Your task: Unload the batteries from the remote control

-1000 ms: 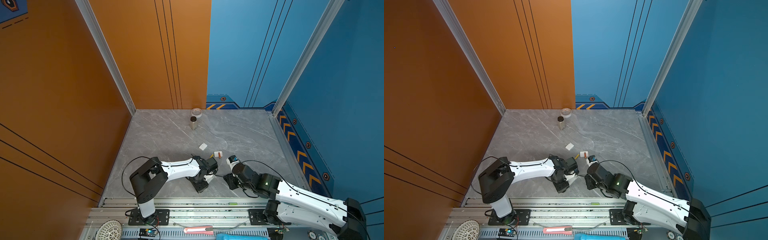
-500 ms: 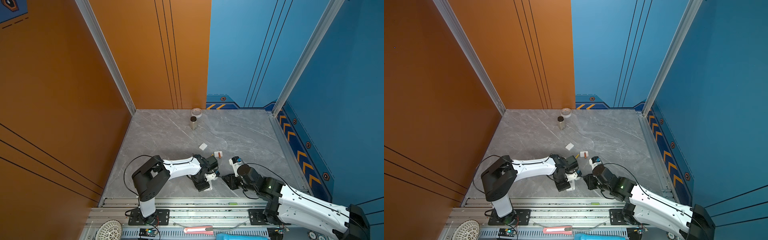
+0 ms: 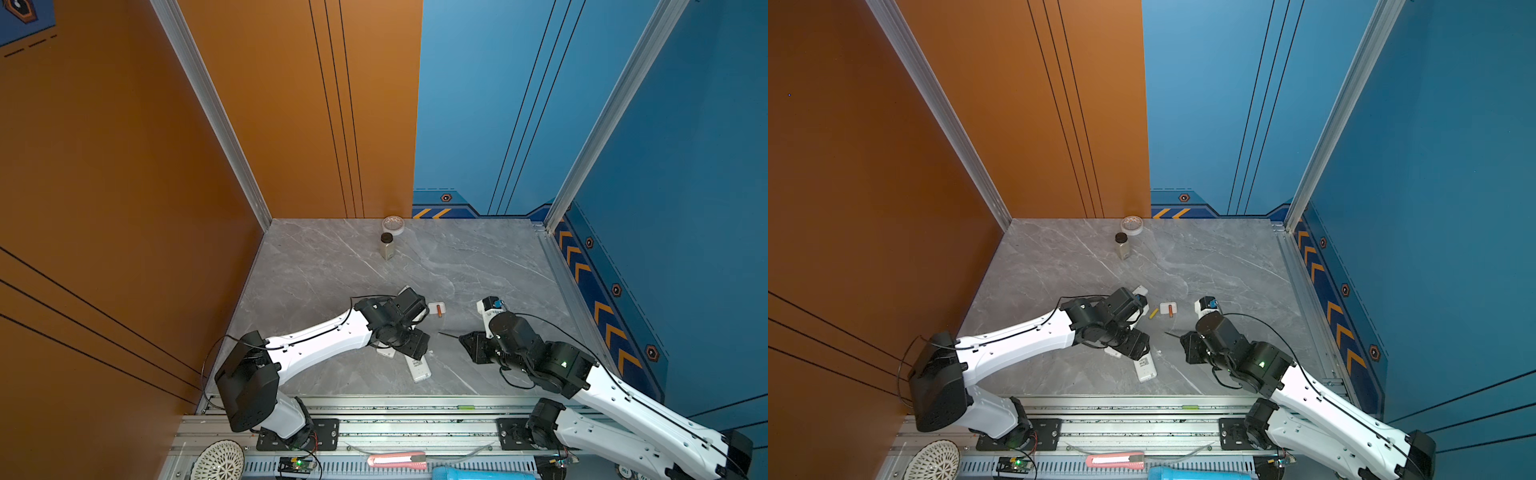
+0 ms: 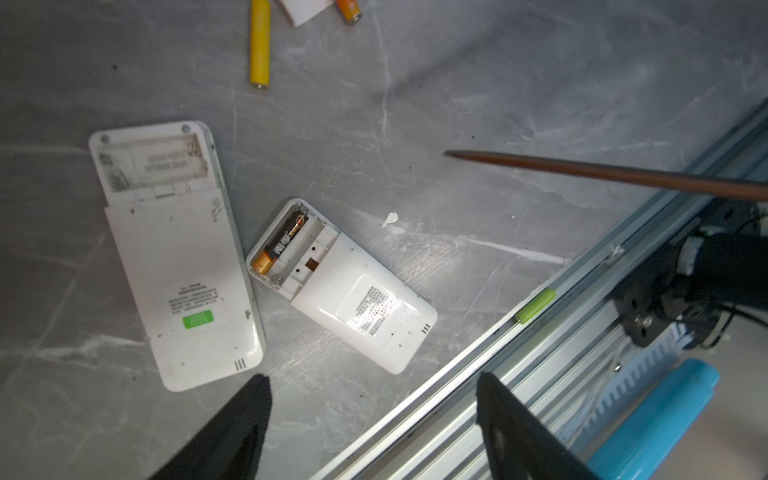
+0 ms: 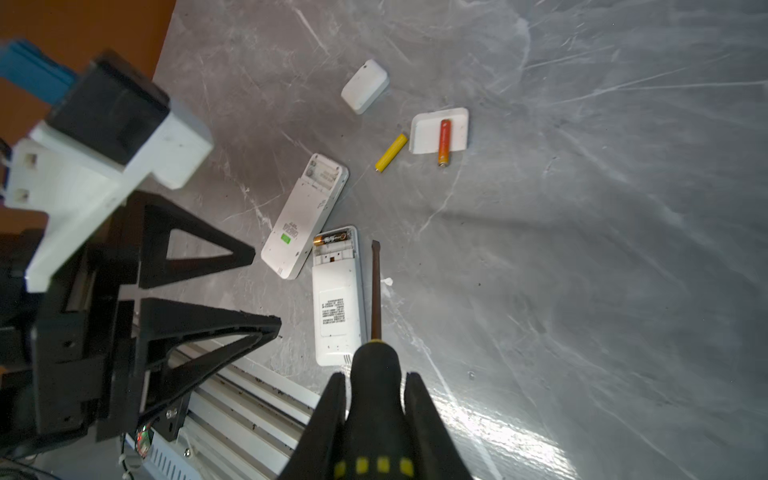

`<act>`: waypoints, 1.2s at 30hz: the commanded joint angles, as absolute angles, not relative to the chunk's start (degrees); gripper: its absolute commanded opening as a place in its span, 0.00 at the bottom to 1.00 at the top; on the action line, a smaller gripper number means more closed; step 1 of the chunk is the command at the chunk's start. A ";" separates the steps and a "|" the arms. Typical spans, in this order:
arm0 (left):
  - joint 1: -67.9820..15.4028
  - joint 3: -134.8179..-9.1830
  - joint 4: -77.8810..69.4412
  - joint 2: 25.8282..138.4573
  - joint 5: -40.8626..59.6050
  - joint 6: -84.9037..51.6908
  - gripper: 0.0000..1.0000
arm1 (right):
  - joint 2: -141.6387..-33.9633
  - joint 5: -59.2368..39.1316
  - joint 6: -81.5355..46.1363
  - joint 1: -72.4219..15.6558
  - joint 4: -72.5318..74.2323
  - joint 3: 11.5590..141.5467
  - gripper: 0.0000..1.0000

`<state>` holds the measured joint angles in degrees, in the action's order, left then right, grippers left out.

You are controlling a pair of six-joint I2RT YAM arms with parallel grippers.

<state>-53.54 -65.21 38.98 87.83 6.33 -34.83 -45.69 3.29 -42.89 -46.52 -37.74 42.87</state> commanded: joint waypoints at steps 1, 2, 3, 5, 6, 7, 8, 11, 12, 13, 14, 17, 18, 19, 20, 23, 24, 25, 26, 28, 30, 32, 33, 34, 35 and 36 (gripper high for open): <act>-54.89 -67.76 44.03 92.09 8.30 -58.54 0.80 | -45.77 5.16 -41.17 -43.42 -43.40 47.19 0.00; -55.66 -68.38 46.13 93.34 7.58 -62.06 0.81 | -46.02 3.95 -40.00 -41.75 -43.53 48.26 0.00; -56.32 -68.34 47.02 94.39 7.39 -64.77 0.81 | -46.42 3.10 -39.09 -40.60 -43.74 49.07 0.00; -57.91 -67.59 47.02 96.31 7.53 -71.23 0.81 | -47.64 -0.52 -36.30 -36.39 -43.73 50.51 0.00; -58.93 -67.93 47.07 97.17 7.25 -73.26 0.80 | -48.18 -1.70 -35.25 -35.09 -43.62 50.89 0.00; -59.83 -68.38 47.19 98.12 6.51 -74.81 0.80 | -48.78 -3.08 -34.06 -33.65 -43.50 51.36 0.00; -60.56 -68.85 47.39 98.92 5.92 -76.40 0.80 | -49.32 -4.69 -33.10 -32.19 -43.19 51.80 0.00; -61.73 -69.52 47.40 101.48 5.21 -79.09 0.82 | -50.31 -8.88 -30.94 -28.80 -41.32 52.64 0.00; -61.92 -69.80 47.44 102.38 5.11 -79.55 0.81 | -50.49 -10.08 -30.41 -27.97 -40.73 52.78 0.00; -62.09 -70.11 47.38 103.26 4.92 -80.07 0.81 | -50.69 -10.92 -29.95 -27.24 -40.32 53.26 0.00; -62.32 -70.56 47.39 103.89 4.15 -80.49 0.81 | -50.88 -11.68 -29.50 -26.63 -40.12 53.50 0.00; -62.95 -72.07 47.37 106.15 2.76 -81.27 0.81 | -51.00 -13.20 -28.51 -25.93 -39.82 53.88 0.00; -63.01 -72.72 47.37 106.85 2.39 -81.08 0.81 | -50.85 -13.34 -28.31 -25.84 -39.73 53.74 0.00; -63.10 -73.09 47.37 107.70 1.83 -81.22 0.80 | -50.65 -13.51 -28.14 -25.77 -39.72 53.57 0.00; -63.02 -73.21 47.43 108.32 1.63 -81.48 0.79 | -50.39 -13.88 -27.91 -25.66 -39.57 53.24 0.00; -62.89 -74.79 47.59 110.17 -0.50 -80.64 0.78 | -49.67 -14.58 -27.86 -25.58 -39.16 52.42 0.00; -62.79 -75.20 48.28 110.95 -1.03 -80.34 0.77 | -49.58 -14.67 -27.95 -25.58 -39.05 52.15 0.00; -62.80 -75.19 48.35 111.69 -1.40 -80.17 0.75 | -49.48 -14.78 -27.95 -25.58 -39.06 51.93 0.00; -62.84 -75.06 48.34 112.24 -1.20 -80.09 0.71 | -49.33 -14.62 -27.95 -25.58 -39.11 51.81 0.00; -63.16 -74.31 48.32 112.23 -1.43 -79.49 0.60 | -48.98 -14.01 -27.70 -25.40 -39.65 51.62 0.00; -63.37 -73.61 48.26 111.28 -2.30 -77.47 0.42 | -48.53 -12.62 -27.42 -24.87 -40.90 51.26 0.00; -63.05 -73.65 48.30 110.78 -2.22 -73.11 0.29 | -48.69 -13.21 -27.25 -23.31 -42.95 51.06 0.00; -62.86 -73.80 48.31 110.46 -2.11 -70.86 0.25 | -48.69 -13.08 -27.22 -22.87 -44.16 51.20 0.00; -62.75 -74.29 48.30 110.03 -2.21 -66.88 0.19 | -48.61 -12.29 -27.16 -22.68 -45.79 51.56 0.00; -62.72 -75.05 48.39 109.70 -2.39 -61.98 0.15 | -48.47 -10.87 -27.24 -22.68 -47.86 51.92 0.00; -62.67 -75.59 48.38 109.41 -2.23 -57.93 0.12 | -48.51 -9.45 -27.49 -22.68 -50.19 52.23 0.00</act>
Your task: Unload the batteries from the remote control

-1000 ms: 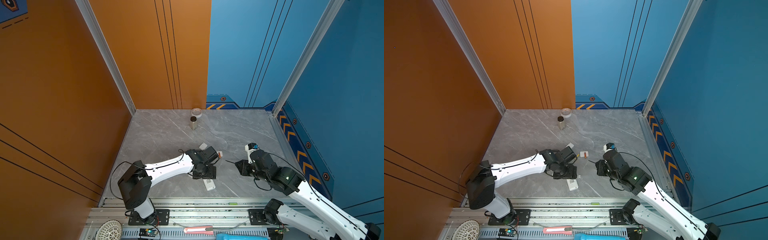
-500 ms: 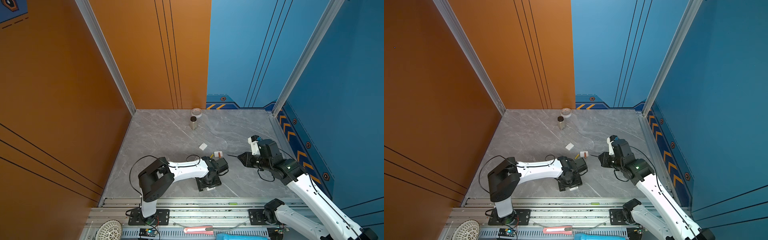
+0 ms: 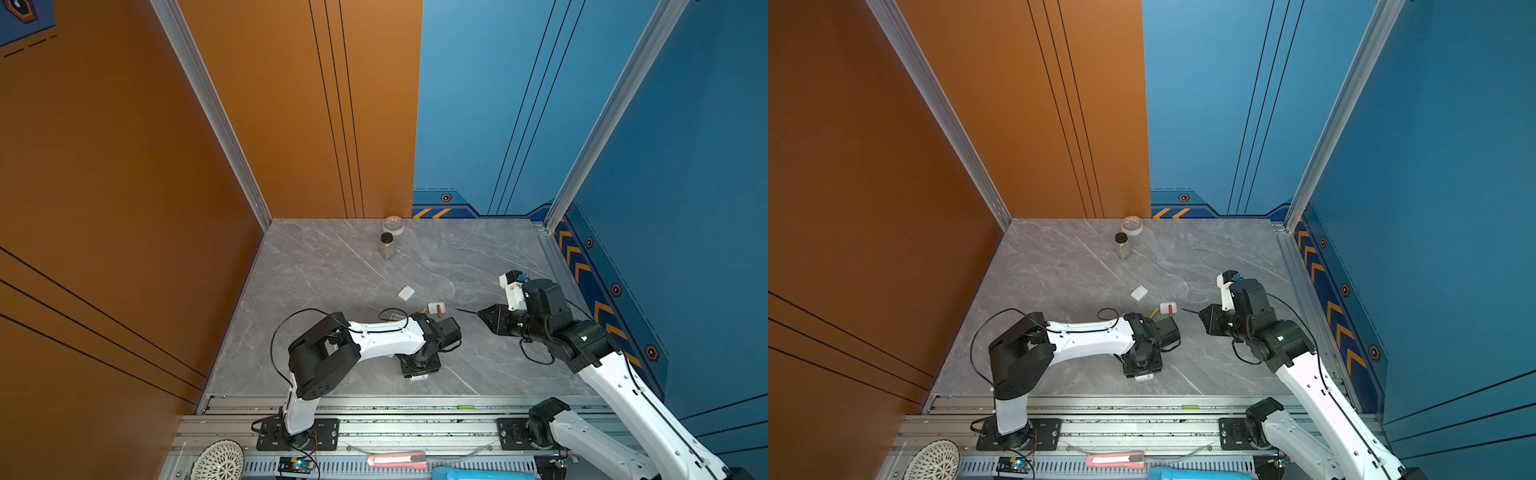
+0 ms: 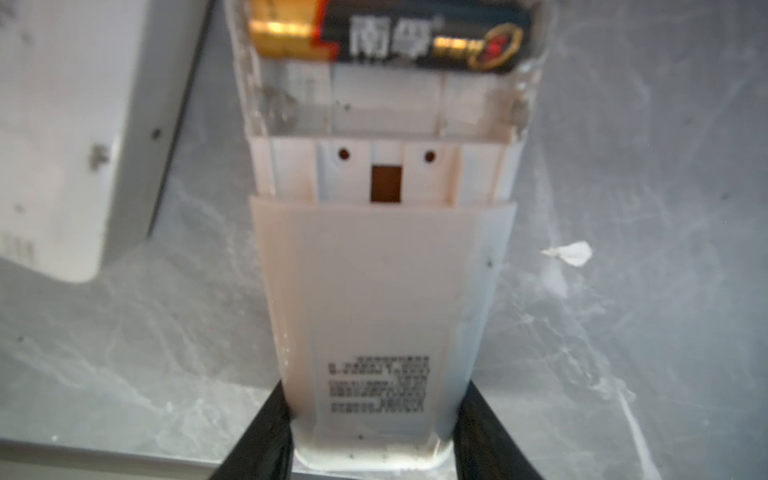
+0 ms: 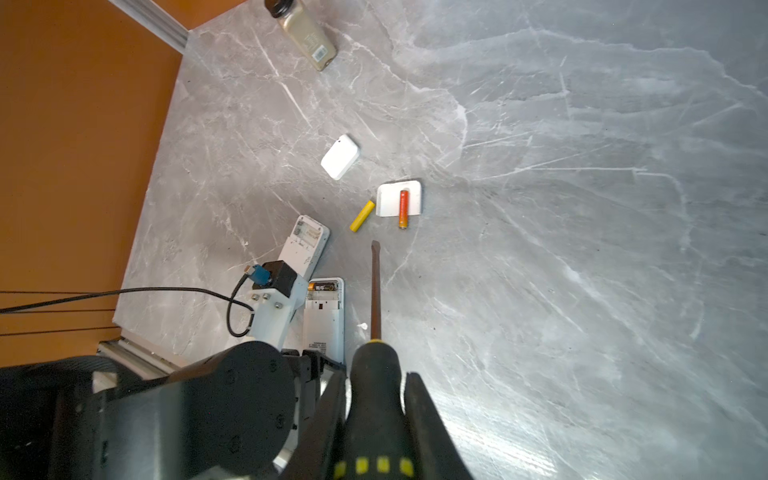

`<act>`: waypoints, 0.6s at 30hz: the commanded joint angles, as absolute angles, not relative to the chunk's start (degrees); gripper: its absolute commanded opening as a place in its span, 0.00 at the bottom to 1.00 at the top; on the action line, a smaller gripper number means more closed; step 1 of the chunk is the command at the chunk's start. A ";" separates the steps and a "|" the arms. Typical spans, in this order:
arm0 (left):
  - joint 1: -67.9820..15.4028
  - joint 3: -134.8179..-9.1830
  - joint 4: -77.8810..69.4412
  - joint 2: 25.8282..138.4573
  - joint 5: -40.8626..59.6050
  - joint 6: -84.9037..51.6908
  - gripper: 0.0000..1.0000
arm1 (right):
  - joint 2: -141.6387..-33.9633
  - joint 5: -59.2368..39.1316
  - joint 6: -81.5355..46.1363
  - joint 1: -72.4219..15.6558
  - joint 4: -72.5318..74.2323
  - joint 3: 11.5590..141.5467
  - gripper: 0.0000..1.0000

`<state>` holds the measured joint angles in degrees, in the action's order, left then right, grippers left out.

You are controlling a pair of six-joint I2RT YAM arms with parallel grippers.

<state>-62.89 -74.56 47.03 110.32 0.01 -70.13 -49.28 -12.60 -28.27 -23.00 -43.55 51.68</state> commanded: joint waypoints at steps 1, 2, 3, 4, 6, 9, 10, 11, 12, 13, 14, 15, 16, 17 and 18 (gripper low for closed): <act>-62.50 -76.03 48.40 108.96 -1.51 -52.41 0.08 | -48.86 -8.51 -27.60 -22.68 -52.75 52.65 0.00; -62.49 -76.35 48.49 108.29 -1.47 -47.10 0.05 | -49.53 -8.09 -27.36 -22.75 -55.06 52.91 0.00; -62.45 -76.38 48.56 107.47 -1.43 -42.53 0.04 | -50.17 -8.17 -27.04 -23.05 -56.63 53.00 0.00; -62.33 -76.27 48.44 106.53 -0.67 -37.04 0.02 | -51.24 -9.10 -26.30 -23.62 -57.54 52.84 0.00; -62.14 -76.37 48.56 105.04 1.24 -25.76 0.00 | -52.91 -10.06 -25.31 -25.19 -58.11 52.77 0.00; -61.54 -76.12 50.96 104.32 2.71 -11.13 0.00 | -54.93 -13.03 -25.13 -26.55 -56.95 54.10 0.00; -60.91 -75.61 51.66 104.28 3.62 -6.98 0.00 | -55.54 -15.33 -25.14 -27.00 -55.94 54.58 0.00; -60.29 -74.63 51.68 104.07 4.04 -4.24 0.00 | -55.78 -16.68 -25.14 -28.24 -54.61 54.78 0.00; -59.60 -73.71 51.47 103.93 4.94 -2.27 0.00 | -55.65 -16.54 -25.21 -29.86 -53.26 54.50 0.00; -58.90 -72.78 51.55 104.24 5.84 0.78 0.00 | -55.34 -14.91 -25.38 -31.69 -52.18 54.12 0.00; -58.66 -72.32 51.65 104.81 5.54 3.59 0.00 | -55.21 -14.67 -25.40 -32.94 -50.98 53.73 0.00; -58.42 -72.25 52.00 105.54 5.09 5.29 0.00 | -55.20 -14.82 -25.68 -33.68 -50.10 53.13 0.00; -57.92 -72.04 52.06 106.27 5.12 6.75 0.00 | -55.39 -14.57 -26.23 -34.27 -49.16 52.09 0.00; -57.30 -71.84 51.90 106.85 5.21 7.64 0.00 | -55.83 -14.58 -26.98 -34.69 -48.53 50.85 0.00; -56.87 -71.79 51.49 107.40 4.88 7.89 0.00 | -56.26 -15.72 -27.49 -34.99 -47.96 49.96 0.00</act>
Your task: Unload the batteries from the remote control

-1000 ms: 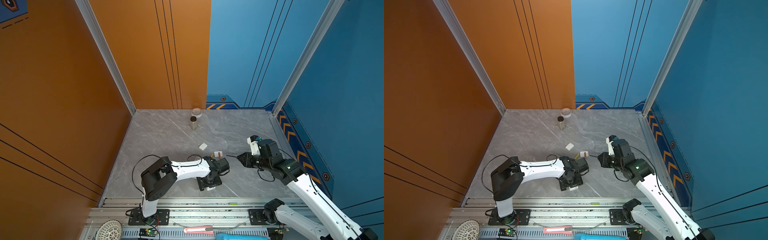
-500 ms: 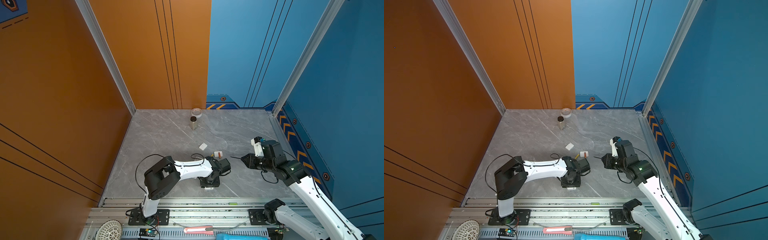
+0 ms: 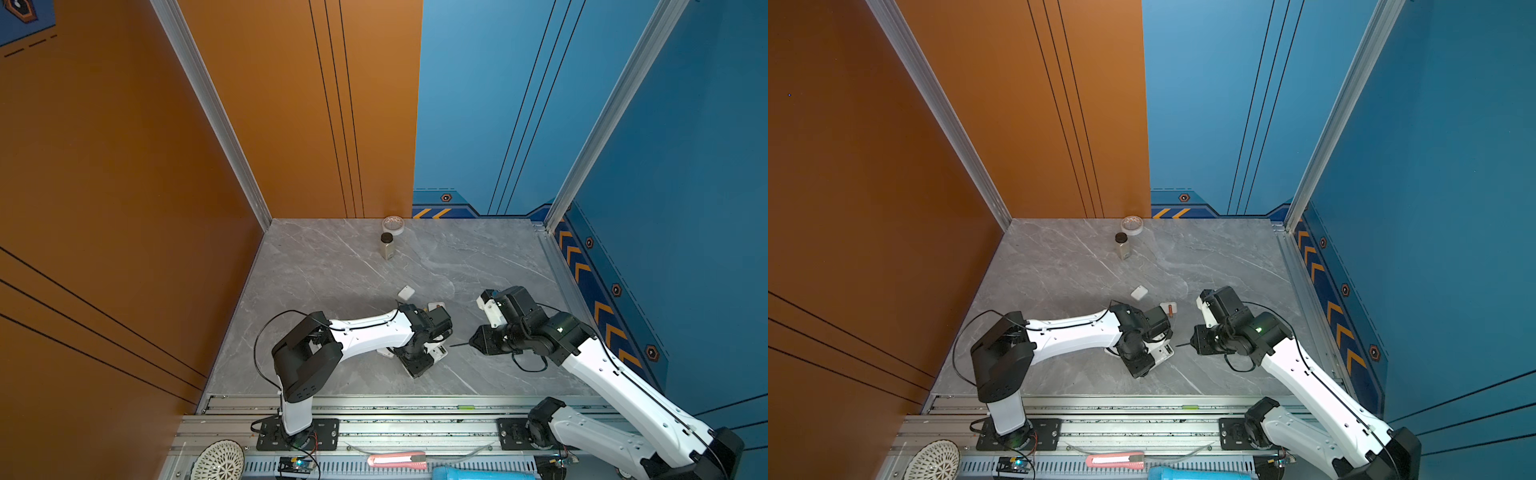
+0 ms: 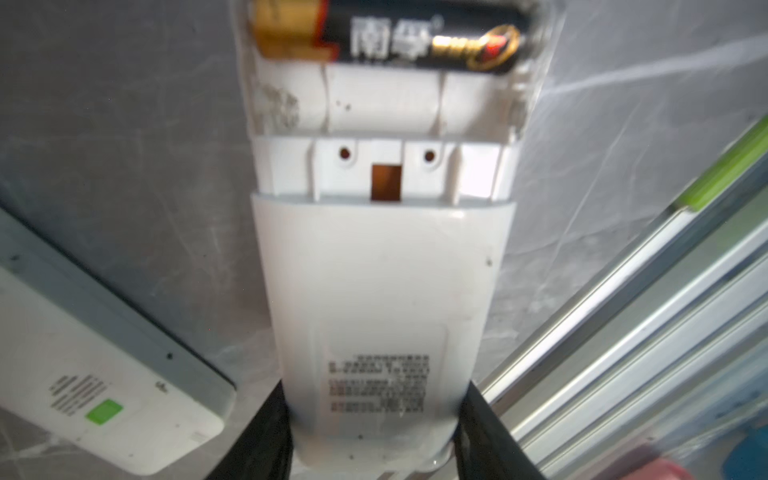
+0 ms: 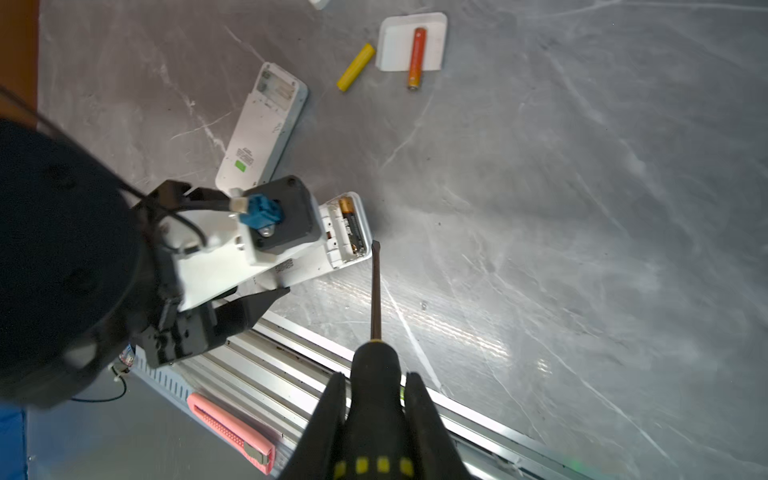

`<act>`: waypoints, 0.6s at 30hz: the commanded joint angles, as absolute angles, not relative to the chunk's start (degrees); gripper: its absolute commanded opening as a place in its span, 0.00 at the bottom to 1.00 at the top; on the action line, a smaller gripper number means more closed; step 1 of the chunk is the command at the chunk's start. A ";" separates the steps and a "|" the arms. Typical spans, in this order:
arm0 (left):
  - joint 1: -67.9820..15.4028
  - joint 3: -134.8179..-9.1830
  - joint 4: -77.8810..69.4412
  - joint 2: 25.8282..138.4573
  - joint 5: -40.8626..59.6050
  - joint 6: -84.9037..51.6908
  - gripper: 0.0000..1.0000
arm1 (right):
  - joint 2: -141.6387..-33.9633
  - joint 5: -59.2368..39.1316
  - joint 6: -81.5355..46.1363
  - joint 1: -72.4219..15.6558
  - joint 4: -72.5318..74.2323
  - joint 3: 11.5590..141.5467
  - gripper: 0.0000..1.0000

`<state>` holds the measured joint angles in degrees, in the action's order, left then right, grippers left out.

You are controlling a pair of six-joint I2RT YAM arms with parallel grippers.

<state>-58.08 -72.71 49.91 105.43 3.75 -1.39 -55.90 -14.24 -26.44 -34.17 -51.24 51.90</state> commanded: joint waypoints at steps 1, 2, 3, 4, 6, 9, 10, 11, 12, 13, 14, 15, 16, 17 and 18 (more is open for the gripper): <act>-56.46 -71.89 51.42 108.01 5.02 8.03 0.00 | -56.42 -15.71 -28.48 -35.96 -47.48 49.54 0.00; -56.17 -72.03 51.40 108.50 5.27 8.30 0.00 | -56.11 -14.82 -29.77 -37.51 -46.11 49.24 0.00; -56.16 -71.98 51.17 108.67 5.37 8.50 0.00 | -55.83 -14.05 -31.08 -38.61 -45.20 48.87 0.00; -56.16 -71.94 50.83 108.69 5.21 8.53 0.00 | -55.89 -12.99 -32.65 -39.55 -44.65 48.51 0.00; -55.99 -71.65 50.13 108.71 5.12 8.02 0.00 | -56.00 -10.78 -35.24 -41.97 -43.72 47.84 0.00; -55.35 -70.79 49.24 108.63 5.88 7.39 0.00 | -55.10 -7.01 -38.76 -44.75 -41.48 46.50 0.00; -55.28 -70.55 49.24 108.70 5.80 7.38 0.00 | -55.23 -7.27 -39.44 -45.36 -40.85 46.01 0.00; -55.22 -70.34 49.22 108.77 5.88 7.47 0.00 | -55.52 -6.68 -39.83 -46.13 -41.23 45.86 0.00; -55.18 -70.18 49.23 108.71 6.42 7.60 0.00 | -55.95 -5.69 -40.04 -47.20 -41.92 46.05 0.00; -54.99 -69.97 49.27 108.68 6.46 7.57 0.00 | -56.22 -4.94 -40.14 -48.07 -42.24 45.99 0.00; -55.06 -69.89 49.23 108.59 6.33 7.56 0.00 | -56.38 -4.73 -40.37 -48.55 -42.21 45.82 0.00; -55.09 -69.88 49.22 108.62 6.48 7.60 0.00 | -56.51 -4.43 -40.67 -48.93 -42.27 45.71 0.00; -55.10 -69.90 49.26 108.48 6.51 7.60 0.00 | -56.75 -4.07 -40.74 -49.18 -42.45 45.69 0.00; -55.03 -69.92 49.22 108.45 6.43 7.62 0.00 | -56.96 -3.74 -40.72 -49.38 -42.61 45.61 0.00; -55.10 -69.87 49.22 108.33 6.40 7.65 0.00 | -57.20 -2.87 -40.71 -49.62 -43.21 45.45 0.00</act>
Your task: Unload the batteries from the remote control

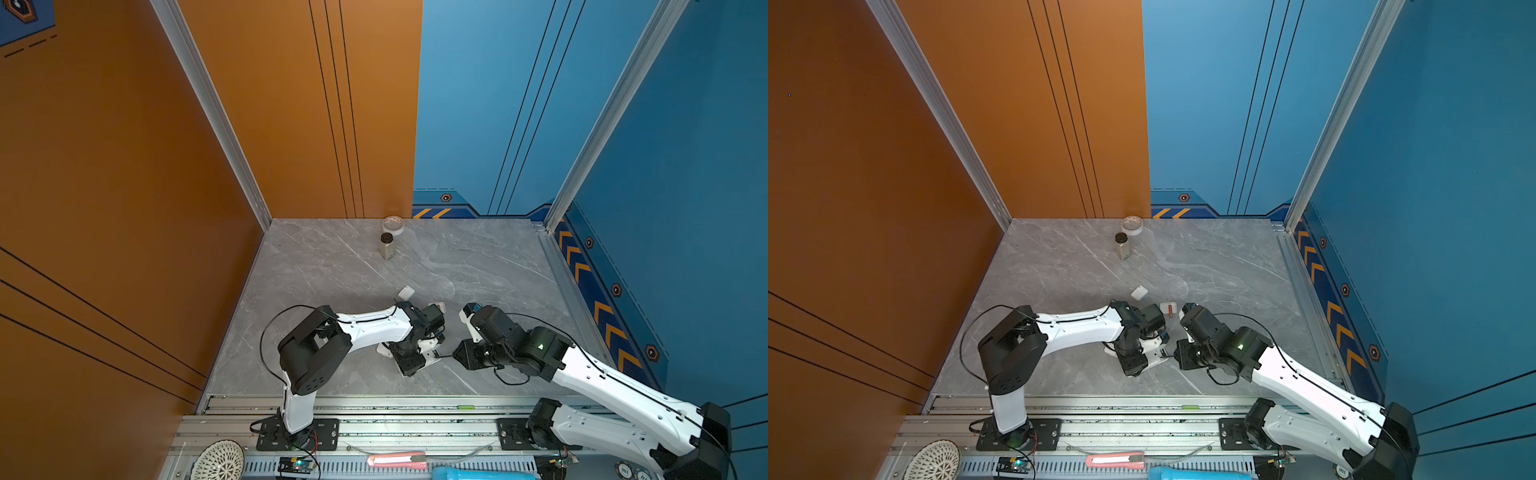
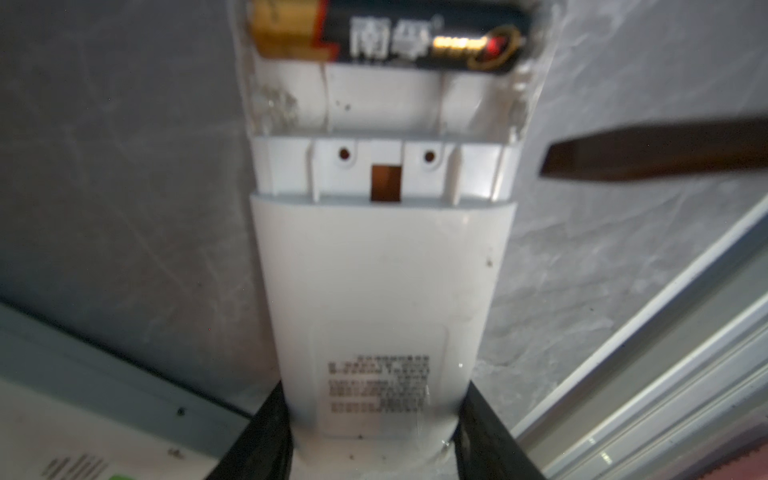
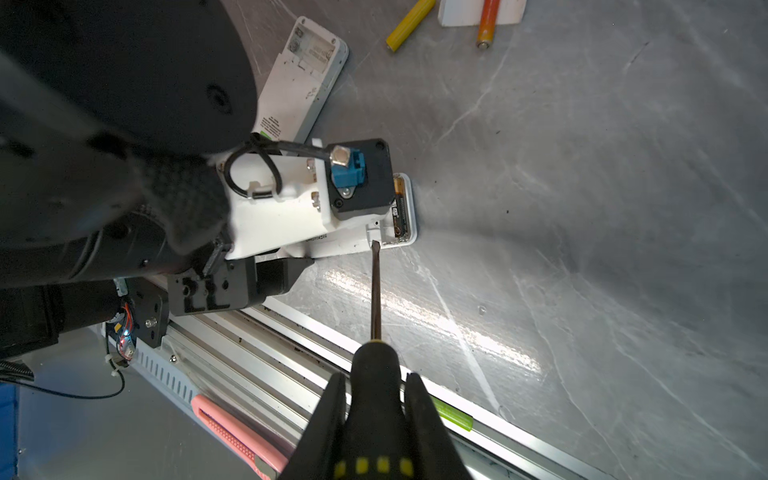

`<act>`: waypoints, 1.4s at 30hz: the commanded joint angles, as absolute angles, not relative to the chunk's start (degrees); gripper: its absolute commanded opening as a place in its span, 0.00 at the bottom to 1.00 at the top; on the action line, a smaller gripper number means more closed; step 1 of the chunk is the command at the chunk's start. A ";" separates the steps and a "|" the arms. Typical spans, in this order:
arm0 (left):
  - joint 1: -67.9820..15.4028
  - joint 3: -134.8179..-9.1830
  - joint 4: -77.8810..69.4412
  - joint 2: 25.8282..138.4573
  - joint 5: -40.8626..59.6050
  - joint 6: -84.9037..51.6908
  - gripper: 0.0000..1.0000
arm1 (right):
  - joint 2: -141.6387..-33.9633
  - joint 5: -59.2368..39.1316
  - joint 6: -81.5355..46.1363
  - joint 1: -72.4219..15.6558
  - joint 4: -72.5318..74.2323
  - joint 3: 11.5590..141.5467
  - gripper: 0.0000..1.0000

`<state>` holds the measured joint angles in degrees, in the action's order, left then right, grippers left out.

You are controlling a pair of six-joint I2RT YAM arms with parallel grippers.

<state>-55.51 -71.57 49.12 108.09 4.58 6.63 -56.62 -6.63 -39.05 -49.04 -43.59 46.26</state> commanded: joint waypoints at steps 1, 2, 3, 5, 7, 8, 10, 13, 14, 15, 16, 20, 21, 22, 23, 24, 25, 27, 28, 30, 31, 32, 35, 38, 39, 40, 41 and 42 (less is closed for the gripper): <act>-55.11 -69.94 49.24 108.28 6.43 7.65 0.00 | -57.23 -1.85 -40.72 -49.79 -43.76 45.44 0.00; -55.11 -69.92 49.22 108.27 6.43 7.65 0.00 | -57.09 -1.37 -40.76 -49.83 -43.65 45.30 0.00; -55.11 -69.84 49.26 108.08 6.50 7.65 0.00 | -56.88 -0.97 -40.79 -49.79 -43.36 45.23 0.00; -55.10 -69.70 49.28 107.92 6.50 7.65 0.00 | -56.71 -0.21 -40.95 -49.83 -43.16 45.01 0.00; -55.13 -69.61 49.22 107.83 6.50 7.58 0.00 | -56.52 0.13 -41.03 -49.74 -42.33 44.96 0.00; -55.13 -69.58 49.28 107.81 6.52 7.51 0.00 | -56.51 0.01 -41.08 -49.75 -41.94 44.86 0.00; -55.34 -69.75 49.24 107.84 6.50 7.47 0.00 | -56.60 -0.68 -41.25 -49.66 -40.85 44.71 0.00; -55.46 -69.85 49.22 107.89 6.33 7.32 0.00 | -56.39 -1.93 -41.59 -49.75 -39.61 44.28 0.00; -55.40 -69.85 49.24 107.87 6.24 7.26 0.00 | -56.06 -2.12 -41.79 -49.75 -39.11 44.09 0.00; -55.54 -69.81 49.29 107.84 6.24 7.12 0.00 | -55.82 -2.46 -41.98 -49.83 -38.86 43.92 0.00; -55.51 -69.79 49.29 107.86 6.11 7.04 0.00 | -55.65 -2.59 -42.02 -49.75 -38.96 43.79 0.00; -55.81 -69.79 49.22 108.09 5.81 7.03 0.00 | -55.46 -3.23 -42.28 -49.87 -39.37 43.40 0.00; -55.79 -69.85 49.23 108.10 5.84 7.03 0.00 | -55.54 -3.41 -42.26 -49.88 -39.44 43.29 0.00; -55.81 -69.91 49.24 108.04 5.80 6.99 0.00 | -55.76 -3.48 -42.18 -50.00 -39.51 43.33 0.00; -55.85 -69.93 49.26 108.04 5.75 6.94 0.00 | -55.88 -3.51 -42.08 -50.01 -39.57 43.33 0.00; -55.83 -69.87 49.22 108.11 5.65 6.94 0.00 | -56.03 -3.63 -42.01 -50.01 -39.48 43.34 0.00; -55.83 -69.87 49.23 108.18 5.61 6.94 0.00 | -56.07 -3.65 -42.01 -50.08 -39.46 43.37 0.00; -55.85 -69.79 49.26 108.15 5.59 6.92 0.00 | -56.23 -3.93 -42.21 -50.10 -39.03 43.17 0.00; -55.89 -69.72 49.27 108.19 5.39 6.86 0.00 | -56.35 -4.09 -42.19 -50.10 -39.06 43.38 0.00; -55.86 -69.70 49.27 108.13 5.27 6.86 0.00 | -56.47 -4.67 -42.23 -50.22 -39.02 43.16 0.00; -55.89 -69.62 49.30 108.15 5.19 6.86 0.00 | -56.36 -4.68 -42.23 -50.26 -39.04 43.35 0.00; -55.83 -69.65 49.26 108.25 5.20 6.79 0.00 | -56.25 -4.61 -42.22 -50.20 -39.15 43.42 0.00; -55.91 -69.69 49.22 108.29 5.02 6.68 0.00 | -56.25 -4.88 -42.10 -50.21 -39.64 43.52 0.00; -55.97 -69.83 49.27 108.34 4.86 6.68 0.00 | -56.72 -5.11 -42.09 -50.45 -40.20 43.33 0.00; -55.90 -69.72 49.22 108.37 4.82 6.68 0.00 | -56.73 -4.88 -42.03 -50.45 -40.28 43.18 0.00; -55.91 -69.73 49.24 108.37 4.79 6.72 0.00 | -56.85 -4.60 -42.02 -50.44 -40.49 43.15 0.00; -55.88 -69.78 49.28 108.43 4.79 6.77 0.00 | -56.87 -4.15 -42.06 -50.45 -40.64 43.15 0.00; -55.89 -69.75 49.23 108.31 4.67 6.77 0.00 | -57.02 -4.18 -42.08 -50.45 -40.77 43.15 0.00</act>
